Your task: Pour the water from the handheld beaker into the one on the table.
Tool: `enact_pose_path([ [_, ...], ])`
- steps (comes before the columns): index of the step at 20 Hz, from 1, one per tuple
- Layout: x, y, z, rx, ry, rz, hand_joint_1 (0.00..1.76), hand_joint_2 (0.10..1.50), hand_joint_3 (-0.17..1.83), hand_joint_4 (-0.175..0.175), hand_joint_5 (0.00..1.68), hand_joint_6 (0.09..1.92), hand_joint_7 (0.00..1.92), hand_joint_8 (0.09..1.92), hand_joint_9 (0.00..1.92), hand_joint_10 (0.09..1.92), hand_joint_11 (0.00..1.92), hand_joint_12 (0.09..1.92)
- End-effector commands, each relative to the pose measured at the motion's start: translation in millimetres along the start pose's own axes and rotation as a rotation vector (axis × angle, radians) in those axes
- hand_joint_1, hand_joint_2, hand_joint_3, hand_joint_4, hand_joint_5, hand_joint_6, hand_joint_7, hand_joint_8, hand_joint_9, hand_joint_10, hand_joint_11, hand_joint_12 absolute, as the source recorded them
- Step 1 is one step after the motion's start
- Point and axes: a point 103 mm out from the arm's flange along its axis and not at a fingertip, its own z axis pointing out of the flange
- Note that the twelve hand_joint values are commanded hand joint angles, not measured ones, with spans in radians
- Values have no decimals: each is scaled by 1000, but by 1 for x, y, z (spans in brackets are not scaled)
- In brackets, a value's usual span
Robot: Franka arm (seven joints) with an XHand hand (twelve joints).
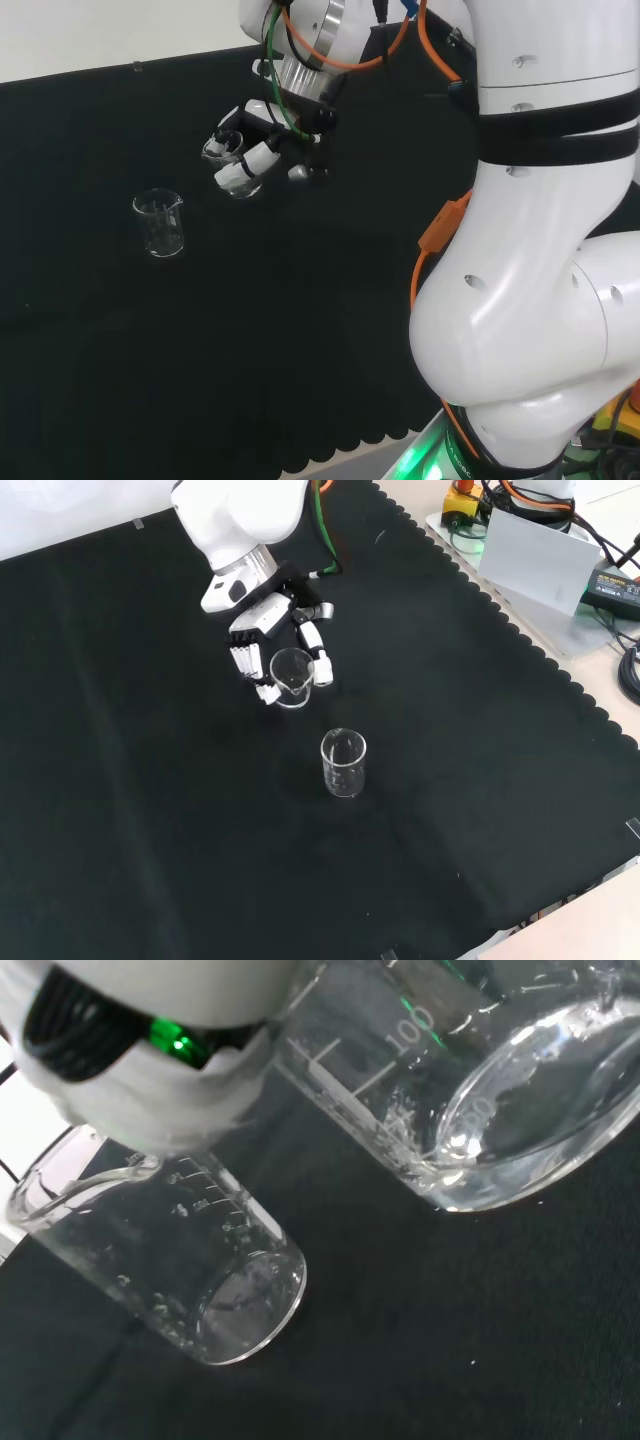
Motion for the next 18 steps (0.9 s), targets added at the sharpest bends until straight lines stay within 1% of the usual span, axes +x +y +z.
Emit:
enact_pose_path([
  [1, 15, -13, -10, 31, -28, -1, 1157, 741, 417, 128, 1415, 314, 1806, 91, 1650, 108, 1312, 779],
  [7, 32, -16, -18, 64, -65, -8, 1158, 739, 421, 127, 1416, 314, 1809, 89, 1650, 106, 1307, 778],
  [12, 45, -14, -18, 122, -122, -1, 1159, 735, 428, 125, 1417, 313, 1811, 87, 1650, 103, 1296, 778],
  [18, 54, -7, -14, 170, -172, 17, 1160, 727, 444, 122, 1419, 314, 1816, 87, 1653, 98, 1282, 789],
])
